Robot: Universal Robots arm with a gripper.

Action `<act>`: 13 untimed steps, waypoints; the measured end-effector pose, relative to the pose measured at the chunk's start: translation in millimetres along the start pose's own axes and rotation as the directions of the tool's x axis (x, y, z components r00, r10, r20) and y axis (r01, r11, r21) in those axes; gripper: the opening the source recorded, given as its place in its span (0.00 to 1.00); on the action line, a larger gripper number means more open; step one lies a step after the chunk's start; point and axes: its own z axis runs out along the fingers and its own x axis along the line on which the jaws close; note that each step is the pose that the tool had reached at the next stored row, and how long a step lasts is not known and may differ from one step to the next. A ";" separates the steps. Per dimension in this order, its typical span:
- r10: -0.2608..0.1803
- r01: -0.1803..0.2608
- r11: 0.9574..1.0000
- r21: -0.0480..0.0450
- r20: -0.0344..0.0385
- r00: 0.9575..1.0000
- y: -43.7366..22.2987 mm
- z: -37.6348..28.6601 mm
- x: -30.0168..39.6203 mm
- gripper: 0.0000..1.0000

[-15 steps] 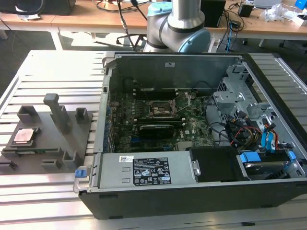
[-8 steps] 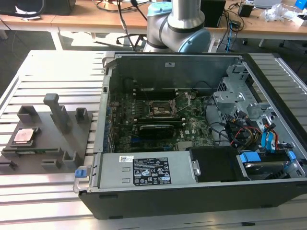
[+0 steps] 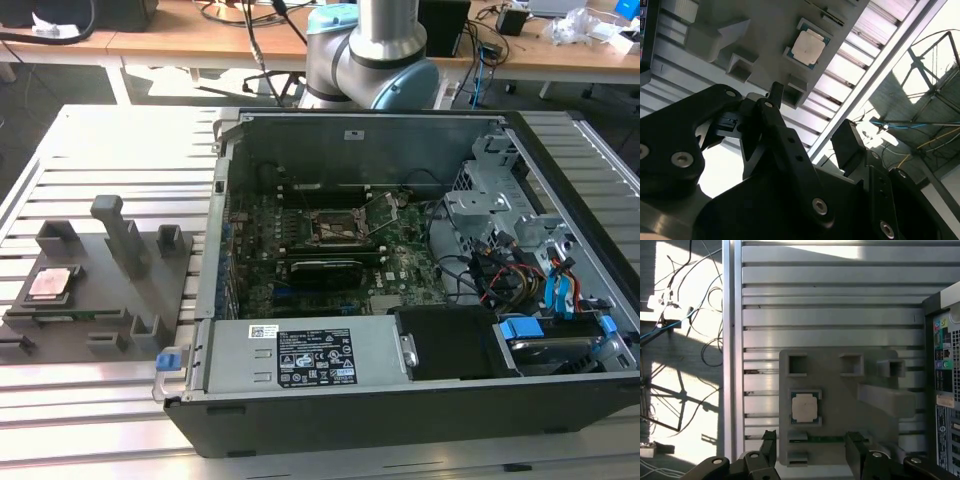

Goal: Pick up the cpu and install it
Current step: 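Pick up the cpu and move it towards the insertion slot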

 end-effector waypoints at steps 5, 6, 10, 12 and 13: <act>0.000 0.000 1.000 0.000 0.000 1.000 -0.1 3.6 0.1 0.66; 0.000 0.000 1.000 0.000 0.000 1.000 -0.1 4.0 0.1 0.66; 0.000 0.000 1.000 0.000 0.000 1.000 -0.1 6.7 0.2 0.66; 0.000 0.000 1.000 0.000 0.000 1.000 -0.2 7.6 0.2 0.66; 0.000 0.000 1.000 0.000 0.000 1.000 -0.2 8.0 0.2 0.66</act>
